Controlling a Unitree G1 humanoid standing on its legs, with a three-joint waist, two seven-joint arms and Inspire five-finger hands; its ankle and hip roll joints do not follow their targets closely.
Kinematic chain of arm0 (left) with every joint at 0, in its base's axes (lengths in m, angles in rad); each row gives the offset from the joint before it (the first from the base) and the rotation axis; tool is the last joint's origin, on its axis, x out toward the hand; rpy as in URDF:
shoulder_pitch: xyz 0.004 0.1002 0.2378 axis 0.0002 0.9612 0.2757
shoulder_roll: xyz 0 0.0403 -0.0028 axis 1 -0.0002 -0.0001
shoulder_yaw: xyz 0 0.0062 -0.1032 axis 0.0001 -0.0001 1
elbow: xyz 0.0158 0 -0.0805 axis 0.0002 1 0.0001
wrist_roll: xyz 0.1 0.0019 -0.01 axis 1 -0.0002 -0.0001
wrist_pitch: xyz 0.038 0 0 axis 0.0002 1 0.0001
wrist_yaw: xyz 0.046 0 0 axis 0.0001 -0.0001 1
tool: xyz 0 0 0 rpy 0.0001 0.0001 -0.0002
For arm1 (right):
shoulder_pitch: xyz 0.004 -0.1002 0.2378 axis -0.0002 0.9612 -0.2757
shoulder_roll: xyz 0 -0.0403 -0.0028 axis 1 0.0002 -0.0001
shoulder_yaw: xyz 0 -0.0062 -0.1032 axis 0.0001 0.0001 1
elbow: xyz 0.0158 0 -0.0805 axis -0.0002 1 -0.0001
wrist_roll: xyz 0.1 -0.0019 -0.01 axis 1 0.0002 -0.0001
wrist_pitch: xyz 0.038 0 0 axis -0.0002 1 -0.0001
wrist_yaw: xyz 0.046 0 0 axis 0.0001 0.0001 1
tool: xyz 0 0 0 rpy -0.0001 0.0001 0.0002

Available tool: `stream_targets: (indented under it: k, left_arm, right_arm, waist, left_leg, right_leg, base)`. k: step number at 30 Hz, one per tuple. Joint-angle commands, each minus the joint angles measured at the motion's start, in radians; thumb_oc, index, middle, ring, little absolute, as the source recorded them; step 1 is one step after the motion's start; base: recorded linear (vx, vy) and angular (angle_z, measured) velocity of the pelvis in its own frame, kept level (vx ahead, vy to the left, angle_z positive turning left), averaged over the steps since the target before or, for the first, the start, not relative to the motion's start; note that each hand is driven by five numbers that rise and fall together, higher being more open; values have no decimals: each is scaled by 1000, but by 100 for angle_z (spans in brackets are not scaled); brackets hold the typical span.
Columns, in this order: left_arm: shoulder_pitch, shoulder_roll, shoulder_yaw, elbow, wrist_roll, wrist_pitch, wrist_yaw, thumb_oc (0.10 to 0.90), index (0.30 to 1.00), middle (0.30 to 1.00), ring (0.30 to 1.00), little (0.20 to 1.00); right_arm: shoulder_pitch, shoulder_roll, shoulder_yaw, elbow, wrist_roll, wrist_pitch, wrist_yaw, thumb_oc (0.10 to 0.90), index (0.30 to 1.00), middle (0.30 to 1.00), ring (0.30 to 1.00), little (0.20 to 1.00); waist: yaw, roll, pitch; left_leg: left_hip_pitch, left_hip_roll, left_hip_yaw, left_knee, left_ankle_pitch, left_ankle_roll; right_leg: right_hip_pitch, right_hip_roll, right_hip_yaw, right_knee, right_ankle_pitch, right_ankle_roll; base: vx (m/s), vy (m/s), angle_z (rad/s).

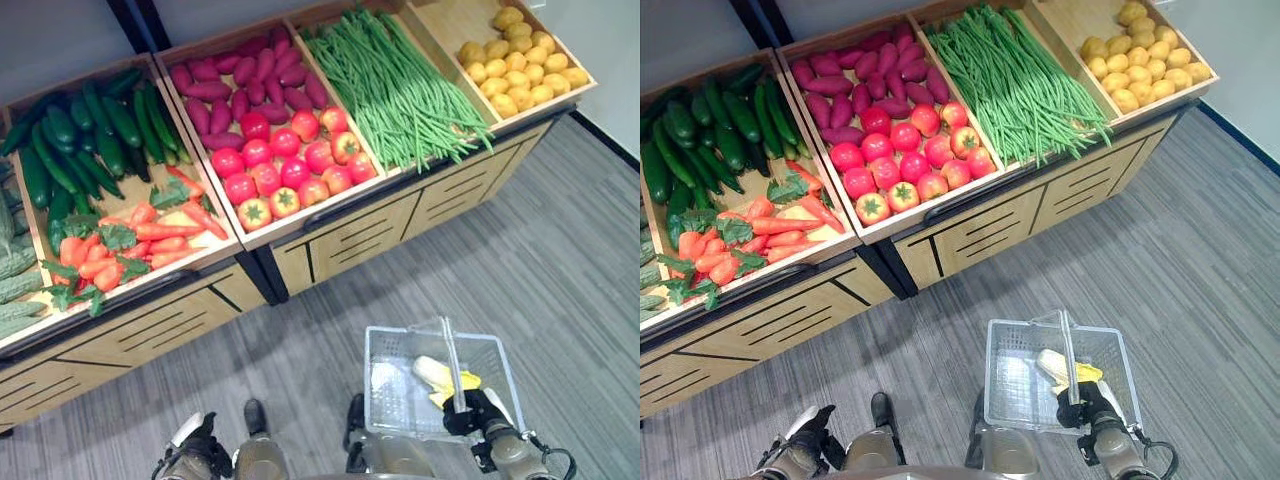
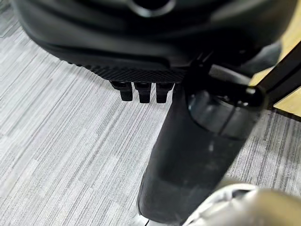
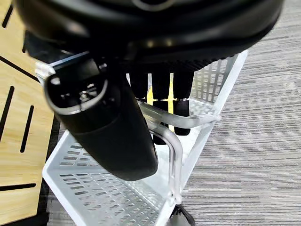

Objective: Get the vegetables into the basket

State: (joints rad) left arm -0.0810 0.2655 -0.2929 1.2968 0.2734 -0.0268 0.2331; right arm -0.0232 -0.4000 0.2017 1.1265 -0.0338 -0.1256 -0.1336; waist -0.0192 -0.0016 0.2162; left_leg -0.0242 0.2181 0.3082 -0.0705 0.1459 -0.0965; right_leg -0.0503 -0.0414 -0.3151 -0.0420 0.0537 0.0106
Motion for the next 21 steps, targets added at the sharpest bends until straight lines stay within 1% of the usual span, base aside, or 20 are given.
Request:
stream_targets:
  k: [1, 3, 5, 7, 10, 11, 12, 13, 14, 15, 16, 18, 19, 20, 21]
  left_arm:
    - [-33, 38, 6, 10, 11, -13, 18, 900, 1000, 1000, 1000, 1000]
    - [-38, 44, 7, 5, 8, -20, 17, 900, 1000, 1000, 1000, 1000]
    - [-37, 47, 8, 3, 7, -21, 17, 900, 1000, 1000, 1000, 1000]
    - [-40, 51, 12, 1, -1, -24, 18, 900, 1000, 1000, 1000, 1000]
    - [-45, 62, 14, 1, -7, -23, 19, 900, 1000, 1000, 1000, 1000]
    - [-48, 67, 11, -7, -10, -24, 15, 900, 1000, 1000, 1000, 1000]
    - [-48, 68, 11, -7, -10, -24, 15, 900, 1000, 1000, 1000, 1000]
    - [-50, 70, 13, -6, -13, -24, 15, 900, 1000, 1000, 1000, 1000]
    - [-54, 74, 19, 0, -21, -24, 14, 900, 1000, 1000, 1000, 1000]
    - [-53, 76, 23, 5, -25, -24, 13, 900, 1000, 1000, 1000, 1000]
    - [-58, 80, 32, 16, -32, -24, 22, 900, 1000, 1000, 1000, 1000]
    - [-60, 80, 31, 17, -30, -24, 26, 900, 1000, 1000, 1000, 1000]
    - [-66, 82, 32, 9, -36, -21, 42, 900, 1000, 1000, 1000, 1000]
    - [-69, 82, 49, 19, -52, -20, 52, 900, 1000, 1000, 1000, 1000]
    - [-71, 80, 80, 30, -96, -20, 53, 900, 1000, 1000, 1000, 1000]
  right_arm:
    - [32, -28, 5, 6, -12, -26, -22, 400, 300, 300, 300, 300]
    - [22, -12, 8, 33, -21, -20, -18, 400, 300, 300, 300, 300]
    - [21, -8, 10, 36, -23, -20, -19, 400, 300, 300, 300, 300]
    - [9, 4, 16, 55, -30, -15, -18, 400, 300, 300, 300, 300]
    - [3, 17, 21, 65, -29, -12, -20, 400, 300, 300, 300, 300]
    - [-1, 21, 23, 88, -30, -9, -16, 400, 300, 300, 300, 300]
    - [-2, 22, 23, 89, -30, -9, -16, 400, 300, 300, 300, 300]
    - [-1, 24, 20, 96, -28, -8, -15, 400, 300, 300, 300, 300]
    - [-3, 28, 15, 119, -22, -6, -14, 400, 300, 300, 300, 300]
    - [-1, 29, 14, 123, -20, -6, -15, 400, 300, 300, 300, 300]
    - [4, 34, 9, 138, -14, -4, -19, 400, 300, 300, 300, 300]
    - [4, 36, 8, 145, -14, -4, -21, 400, 300, 300, 300, 300]
    - [4, 41, 7, 153, -13, -5, -24, 400, 300, 300, 300, 300]
    - [1, 44, 5, 160, -13, -4, -26, 400, 300, 300, 300, 300]
    - [6, 53, 5, 154, -13, -2, -27, 400, 300, 300, 300, 300]
  waist:
    - [12, -43, -47]
    - [19, -61, -51]
    - [21, -65, -51]
    - [27, -78, -48]
    - [31, -89, -42]
    - [34, -88, -39]
    - [35, -88, -41]
    - [35, -85, -42]
    - [30, -78, -42]
    - [28, -74, -44]
    - [29, -70, -45]
    - [26, -69, -44]
    - [25, -69, -37]
    - [25, -71, -33]
    - [17, -77, -30]
  left_leg:
    - [-24, -54, -12, 27, -46, 8]
    - [-29, -88, -7, 35, -75, 31]
    - [-29, -95, -7, 36, -80, 37]
    - [-28, -121, -9, 34, -94, 54]
    - [-18, -145, -20, 24, -106, 72]
    - [-10, -158, -31, 13, -109, 84]
    - [-14, -157, -30, 14, -107, 84]
    - [-9, -162, -36, 8, -108, 87]
    - [3, -170, -58, -7, -109, 90]
    - [6, -171, -67, -12, -108, 88]
    - [9, -167, -83, -17, -108, 82]
    - [12, -164, -91, -17, -109, 79]
    - [17, -160, -106, -17, -111, 71]
    - [21, -156, -109, -17, -111, 67]
    - [32, -151, -126, -17, -111, 58]
  right_leg:
    - [2, -136, 126, 82, -2, 127]
    - [7, -170, 141, 79, 21, 148]
    - [2, -175, 146, 82, 25, 152]
    - [-7, -193, 163, 100, 54, 167]
    - [-20, -204, 189, 154, 81, 181]
    - [-31, -199, 216, 200, 85, 180]
    - [-35, -198, 217, 198, 88, 179]
    - [-41, -190, 233, 219, 92, 179]
    - [-57, -163, 281, 236, 92, 175]
    - [-62, -152, 298, 227, 81, 171]
    - [-76, -150, 308, 179, 64, 169]
    - [-77, -153, 309, 161, 62, 169]
    - [-97, -159, 314, 119, 71, 173]
    - [-112, -163, 306, 110, 84, 174]
    - [-124, -156, 315, 111, 86, 174]
  base:
    - [108, 230, -6]
    - [111, 269, -2]
    - [59, 160, 2]
    - [54, 172, 5]
    - [58, 182, 4]
    - [49, 170, 9]
    - [43, 140, 13]
    - [60, 88, 13]
    - [90, 102, 14]
    - [128, 34, 35]
    - [102, -29, 31]
    - [63, -55, 52]
    - [29, -93, 66]
    - [74, -183, 43]
    - [69, -175, 37]
